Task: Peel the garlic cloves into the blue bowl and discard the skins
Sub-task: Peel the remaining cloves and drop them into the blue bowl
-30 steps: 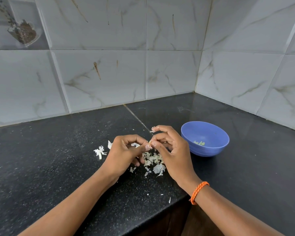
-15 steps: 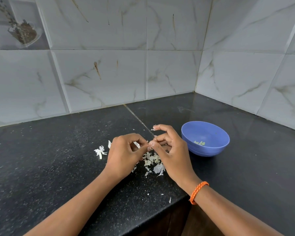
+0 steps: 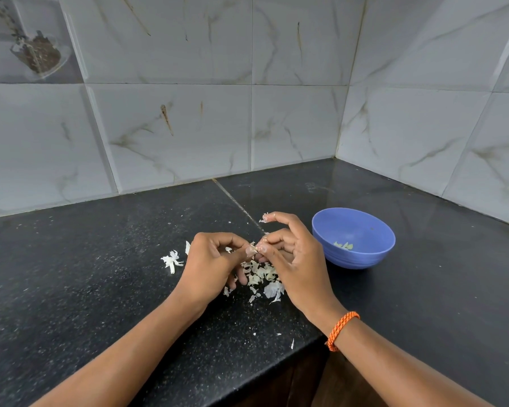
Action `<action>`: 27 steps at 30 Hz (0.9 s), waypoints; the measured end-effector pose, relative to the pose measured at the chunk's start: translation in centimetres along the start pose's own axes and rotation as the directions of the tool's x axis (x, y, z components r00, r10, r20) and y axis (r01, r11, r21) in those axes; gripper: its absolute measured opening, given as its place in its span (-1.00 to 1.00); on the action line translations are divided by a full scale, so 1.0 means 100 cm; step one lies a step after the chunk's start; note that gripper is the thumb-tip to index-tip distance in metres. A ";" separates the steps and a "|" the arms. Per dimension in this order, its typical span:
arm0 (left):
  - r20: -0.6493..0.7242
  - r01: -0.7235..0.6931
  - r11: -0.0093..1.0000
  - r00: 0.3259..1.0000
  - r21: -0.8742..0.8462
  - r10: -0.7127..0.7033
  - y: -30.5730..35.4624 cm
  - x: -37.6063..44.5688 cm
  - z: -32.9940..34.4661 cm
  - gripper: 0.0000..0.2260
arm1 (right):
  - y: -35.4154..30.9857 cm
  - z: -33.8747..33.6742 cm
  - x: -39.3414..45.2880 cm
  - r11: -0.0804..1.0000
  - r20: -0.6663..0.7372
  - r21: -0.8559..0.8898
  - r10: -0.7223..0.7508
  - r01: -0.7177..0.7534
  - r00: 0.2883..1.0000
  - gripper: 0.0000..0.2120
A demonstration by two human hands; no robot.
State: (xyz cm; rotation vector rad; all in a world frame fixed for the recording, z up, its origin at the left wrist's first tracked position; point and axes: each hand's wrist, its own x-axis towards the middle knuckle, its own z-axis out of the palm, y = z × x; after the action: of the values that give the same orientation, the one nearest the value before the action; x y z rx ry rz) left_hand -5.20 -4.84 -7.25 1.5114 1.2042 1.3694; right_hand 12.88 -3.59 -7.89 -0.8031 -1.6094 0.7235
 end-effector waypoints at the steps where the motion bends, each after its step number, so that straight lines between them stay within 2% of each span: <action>1: 0.003 0.010 1.000 1.000 -0.016 -0.010 0.001 0.000 0.000 -0.88 | 0.000 0.000 0.000 1.000 -0.002 0.009 -0.001 0.001 1.000 -0.57; 8: 0.070 0.101 0.981 0.993 -0.166 -0.091 0.001 -0.002 0.001 -0.84 | -0.001 -0.002 0.002 0.990 -0.003 0.139 0.015 -0.015 1.000 -0.56; 12: 0.117 0.114 0.969 0.989 -0.218 -0.090 0.002 -0.003 0.002 -0.82 | 0.001 -0.002 0.004 0.978 0.019 0.203 0.037 -0.040 0.999 -0.57; 20: 0.108 0.091 0.988 0.991 -0.123 -0.077 0.005 -0.002 0.001 -0.82 | 0.000 -0.003 0.002 0.989 -0.012 0.129 0.070 -0.068 0.997 -0.61; 24: 0.101 0.103 0.992 0.990 -0.066 -0.096 0.008 -0.002 -0.002 -0.91 | -0.001 -0.002 0.001 0.998 -0.017 0.037 0.043 -0.043 0.999 -0.58; 27: 0.065 0.057 0.998 0.996 -0.003 -0.057 0.009 -0.003 -0.003 -0.93 | -0.001 -0.002 0.000 1.000 0.014 -0.018 0.018 -0.018 1.000 -0.58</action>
State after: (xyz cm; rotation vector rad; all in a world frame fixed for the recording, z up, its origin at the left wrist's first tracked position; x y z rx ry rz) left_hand -5.36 -5.36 -6.42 1.4949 1.1939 1.2757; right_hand 13.05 -3.66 -7.75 -0.8280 -1.6251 0.7300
